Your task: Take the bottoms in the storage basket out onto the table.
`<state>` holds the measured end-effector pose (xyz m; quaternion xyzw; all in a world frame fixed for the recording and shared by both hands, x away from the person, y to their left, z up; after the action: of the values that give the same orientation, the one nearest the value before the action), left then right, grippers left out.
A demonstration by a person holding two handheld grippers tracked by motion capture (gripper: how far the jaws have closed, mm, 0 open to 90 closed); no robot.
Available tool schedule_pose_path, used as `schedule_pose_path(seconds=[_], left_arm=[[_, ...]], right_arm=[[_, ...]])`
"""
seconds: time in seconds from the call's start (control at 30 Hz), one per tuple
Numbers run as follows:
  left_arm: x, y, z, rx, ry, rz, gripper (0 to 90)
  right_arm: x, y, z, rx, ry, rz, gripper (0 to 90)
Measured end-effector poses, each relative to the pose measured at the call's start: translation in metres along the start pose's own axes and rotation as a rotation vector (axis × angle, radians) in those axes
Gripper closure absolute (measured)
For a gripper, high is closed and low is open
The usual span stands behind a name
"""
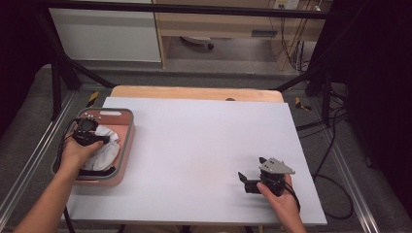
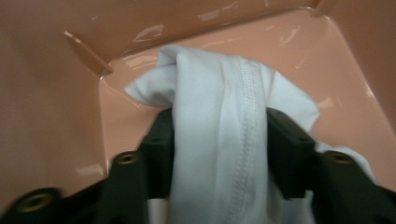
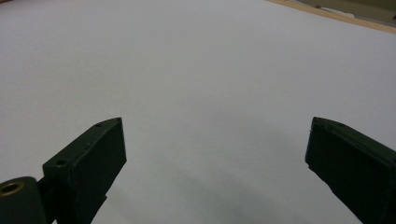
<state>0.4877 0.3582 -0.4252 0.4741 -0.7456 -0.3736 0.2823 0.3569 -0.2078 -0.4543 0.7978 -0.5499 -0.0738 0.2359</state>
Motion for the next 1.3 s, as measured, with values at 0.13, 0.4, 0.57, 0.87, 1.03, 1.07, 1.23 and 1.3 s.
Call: schedule_pose_path(seconds=[0.13, 0.4, 0.57, 0.87, 1.03, 1.07, 1.23, 1.3], left_arm=[[0.006, 0.005, 0.000, 0.027, -0.024, 0.036, 71.6], [0.020, 0.036, 0.000, 0.275, -0.065, 0.104, 74.2], [0.026, 0.052, 0.004, 0.388, -0.050, 0.186, 74.5], [0.031, 0.073, 0.007, 0.478, -0.041, 0.207, 74.5], [0.036, 0.084, 0.004, 0.519, -0.052, 0.198, 74.6], [0.037, 0.086, 0.003, 0.529, -0.056, 0.196, 74.6], [0.039, 0.097, 0.001, 0.588, -0.065, 0.199, 74.6], [0.039, 0.101, 0.000, 0.602, -0.068, 0.199, 74.6]], right_arm=[[-0.001, 0.000, 0.000, -0.002, 0.007, -0.002, 5.4], [0.001, -0.001, 0.001, -0.005, 0.005, 0.001, 5.4], [0.002, -0.003, 0.002, -0.014, -0.004, 0.009, 5.5], [-0.001, -0.005, 0.000, -0.014, 0.015, 0.006, 5.5], [0.000, -0.003, 0.000, -0.007, 0.010, 0.011, 5.5], [0.001, -0.003, 0.000, -0.007, 0.009, 0.011, 5.5], [0.000, -0.003, 0.000, -0.007, 0.010, 0.012, 5.5], [0.000, -0.003, 0.000, -0.006, 0.012, 0.010, 5.5]])
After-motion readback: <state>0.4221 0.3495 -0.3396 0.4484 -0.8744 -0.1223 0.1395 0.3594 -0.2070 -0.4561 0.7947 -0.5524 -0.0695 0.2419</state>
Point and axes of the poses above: each handheld gripper's, and its own axes: y roughly backward along the jaws, z roughly out of its underside, x roughly to its right, the point moved 2 cm from there along -y, roughly forward along the jaws, and after that the axes turned 12 degrees about z, right-handed, at the moved point
